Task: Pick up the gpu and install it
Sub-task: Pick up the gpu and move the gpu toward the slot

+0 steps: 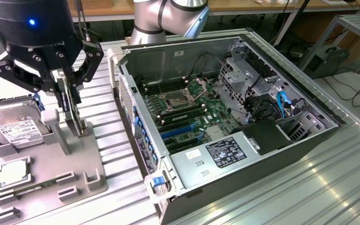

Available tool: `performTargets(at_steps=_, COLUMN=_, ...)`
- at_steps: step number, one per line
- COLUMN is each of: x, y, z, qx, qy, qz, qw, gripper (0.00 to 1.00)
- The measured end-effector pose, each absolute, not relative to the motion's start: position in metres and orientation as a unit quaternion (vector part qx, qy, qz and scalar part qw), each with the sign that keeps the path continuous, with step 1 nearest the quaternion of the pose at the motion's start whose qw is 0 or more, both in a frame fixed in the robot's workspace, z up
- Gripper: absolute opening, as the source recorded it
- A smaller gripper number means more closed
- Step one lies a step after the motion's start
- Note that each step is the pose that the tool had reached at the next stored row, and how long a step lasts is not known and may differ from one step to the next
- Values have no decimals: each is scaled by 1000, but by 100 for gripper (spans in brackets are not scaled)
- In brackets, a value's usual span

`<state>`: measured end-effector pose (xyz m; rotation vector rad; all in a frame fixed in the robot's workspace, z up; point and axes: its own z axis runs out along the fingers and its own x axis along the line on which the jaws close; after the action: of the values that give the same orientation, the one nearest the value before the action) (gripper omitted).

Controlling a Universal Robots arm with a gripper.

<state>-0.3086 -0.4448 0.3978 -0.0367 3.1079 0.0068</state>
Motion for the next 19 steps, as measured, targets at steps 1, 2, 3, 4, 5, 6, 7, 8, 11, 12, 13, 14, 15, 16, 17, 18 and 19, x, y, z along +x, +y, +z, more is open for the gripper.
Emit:
performTargets(at_steps=1, x=-309, y=-445, z=401, qx=-12, qy=1000, qz=2, qw=17, gripper=28)
performTargets(at_steps=2, x=-309, y=-445, z=404, qx=-12, qy=1000, qz=2, qw=17, gripper=28)
performTargets(at_steps=3, x=-309, y=-445, z=407, qx=-12, qy=1000, qz=2, qw=17, gripper=28)
performTargets(at_steps=4, x=-309, y=-445, z=410, qx=-12, qy=1000, qz=2, qw=17, gripper=28)
performTargets(at_steps=5, x=-309, y=-445, z=413, qx=-12, qy=1000, qz=2, qw=17, gripper=28)
performTargets(at_steps=6, x=-309, y=-445, z=416, qx=-12, qy=1000, qz=2, qw=17, gripper=28)
performTargets(at_steps=7, x=-309, y=-445, z=420, qx=-12, qy=1000, qz=2, qw=17, gripper=28)
performTargets(at_steps=8, x=-309, y=-445, z=422, qx=-12, qy=1000, qz=2, qw=17, gripper=28)
performTargets(at_steps=11, x=-309, y=-445, z=422, qx=-12, qy=1000, qz=2, qw=17, gripper=28)
performTargets(at_steps=12, x=-309, y=-445, z=422, qx=-12, qy=1000, qz=2, qw=17, gripper=28)
performTargets(at_steps=13, x=-309, y=-445, z=422, qx=-12, qy=1000, qz=2, qw=17, gripper=28)
performTargets(at_steps=14, x=-308, y=-445, z=422, qx=-12, qy=1000, qz=2, qw=17, gripper=28)
performTargets(at_steps=15, x=-308, y=-445, z=423, qx=-12, qy=1000, qz=2, qw=17, gripper=28)
performTargets(at_steps=16, x=-307, y=-445, z=423, qx=-12, qy=1000, qz=2, qw=17, gripper=28)
performTargets(at_steps=17, x=-306, y=-445, z=422, qx=-12, qy=1000, qz=2, qw=17, gripper=28)
performTargets(at_steps=18, x=-305, y=-445, z=422, qx=-12, qy=1000, qz=2, qw=17, gripper=28)
performTargets(at_steps=19, x=-303, y=-445, z=422, qx=-12, qy=1000, qz=2, qw=17, gripper=28)
